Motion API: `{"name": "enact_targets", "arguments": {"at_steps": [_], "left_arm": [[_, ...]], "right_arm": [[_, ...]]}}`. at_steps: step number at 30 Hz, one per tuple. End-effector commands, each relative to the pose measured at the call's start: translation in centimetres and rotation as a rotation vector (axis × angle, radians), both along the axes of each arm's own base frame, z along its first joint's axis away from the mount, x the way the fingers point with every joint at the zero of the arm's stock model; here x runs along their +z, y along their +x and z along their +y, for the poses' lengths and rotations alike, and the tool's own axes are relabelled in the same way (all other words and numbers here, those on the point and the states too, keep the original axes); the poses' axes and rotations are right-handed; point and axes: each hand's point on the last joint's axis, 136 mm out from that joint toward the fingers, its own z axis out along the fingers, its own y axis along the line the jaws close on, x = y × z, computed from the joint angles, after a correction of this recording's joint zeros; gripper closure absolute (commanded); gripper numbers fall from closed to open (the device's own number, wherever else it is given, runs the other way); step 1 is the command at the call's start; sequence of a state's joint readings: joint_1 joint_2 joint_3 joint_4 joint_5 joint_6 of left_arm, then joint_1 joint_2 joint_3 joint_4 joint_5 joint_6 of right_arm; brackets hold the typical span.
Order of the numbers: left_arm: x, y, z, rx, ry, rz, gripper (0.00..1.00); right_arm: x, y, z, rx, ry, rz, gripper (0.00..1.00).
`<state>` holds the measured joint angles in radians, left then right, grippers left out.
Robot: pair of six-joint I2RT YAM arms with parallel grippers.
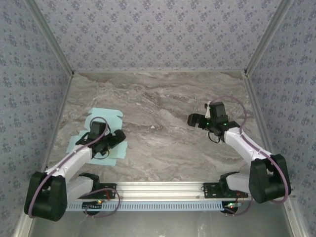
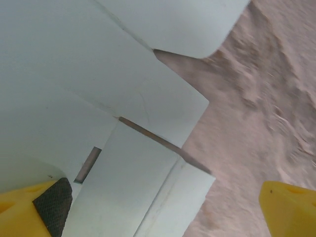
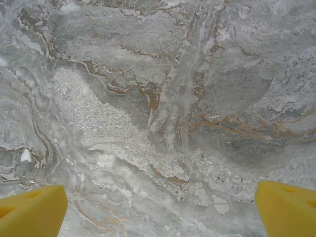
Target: Fold the paper box
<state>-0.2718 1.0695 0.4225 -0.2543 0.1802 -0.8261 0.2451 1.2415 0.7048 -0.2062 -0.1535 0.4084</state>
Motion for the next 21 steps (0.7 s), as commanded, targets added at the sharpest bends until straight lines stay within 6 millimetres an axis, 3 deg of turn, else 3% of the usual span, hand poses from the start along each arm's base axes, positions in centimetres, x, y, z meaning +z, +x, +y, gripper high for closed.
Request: {"name": "enact_targets", "arguments": {"at_steps": [1, 7, 11, 16, 21], "left_arm": [[2.2, 1.6, -5.0, -0.111, -0.137, -0.092, 0.01], [1.6, 3.3, -11.5, -0.228, -0.167, -0.070, 0.01], [0.8, 4.1, -16.5, -0.313, -0.230, -0.026, 0.01], [2.8, 4.2, -22.1, -0.392, -0.301, -0.046, 0.01], [6.0, 3.6, -24.7, -0.404, -0.414, -0.091, 0.01]], "right_arm": [[1.3, 0.4, 0.6, -0.016, 0.032, 0.000, 0.00], [0.6, 0.2, -1.2, -0.146, -0.001, 0.054, 0.00], [-0.7, -0.4, -0.9, -0.170, 0.027, 0.109, 0.00], [-1.2, -1.4, -0.5, -0.170, 0.042, 0.162, 0.00], [-1.6, -1.8, 0.6, -0.136, 0.075, 0.208, 0.00]]}}
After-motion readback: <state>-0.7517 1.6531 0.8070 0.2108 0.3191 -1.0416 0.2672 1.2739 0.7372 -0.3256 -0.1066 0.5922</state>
